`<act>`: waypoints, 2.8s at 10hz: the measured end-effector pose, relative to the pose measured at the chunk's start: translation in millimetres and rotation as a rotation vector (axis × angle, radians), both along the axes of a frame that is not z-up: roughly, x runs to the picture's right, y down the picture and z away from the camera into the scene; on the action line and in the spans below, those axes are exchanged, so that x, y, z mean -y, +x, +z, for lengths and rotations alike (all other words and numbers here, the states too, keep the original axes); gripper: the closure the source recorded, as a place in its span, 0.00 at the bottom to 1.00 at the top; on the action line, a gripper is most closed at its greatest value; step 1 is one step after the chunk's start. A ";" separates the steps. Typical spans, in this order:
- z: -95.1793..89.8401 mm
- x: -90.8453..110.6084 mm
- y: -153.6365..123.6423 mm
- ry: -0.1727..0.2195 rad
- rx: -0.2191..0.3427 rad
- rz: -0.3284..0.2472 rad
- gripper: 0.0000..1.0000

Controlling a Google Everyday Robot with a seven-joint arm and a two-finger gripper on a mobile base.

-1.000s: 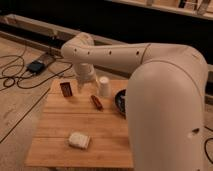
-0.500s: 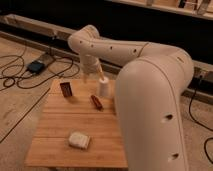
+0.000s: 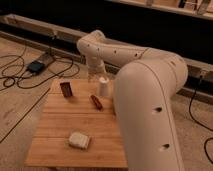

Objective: Place the ceramic cup over the eraser

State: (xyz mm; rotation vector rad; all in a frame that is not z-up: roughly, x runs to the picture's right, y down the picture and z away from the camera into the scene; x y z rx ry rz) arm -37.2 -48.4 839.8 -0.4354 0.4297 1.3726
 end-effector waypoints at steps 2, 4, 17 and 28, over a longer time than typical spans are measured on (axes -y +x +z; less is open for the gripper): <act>15.0 1.7 12.1 0.018 -0.013 0.005 0.35; 23.6 5.6 17.5 0.031 -0.019 0.010 0.35; 80.1 -10.8 28.5 -0.046 -0.024 0.038 0.42; 65.5 5.5 25.2 -0.015 -0.015 -0.023 1.00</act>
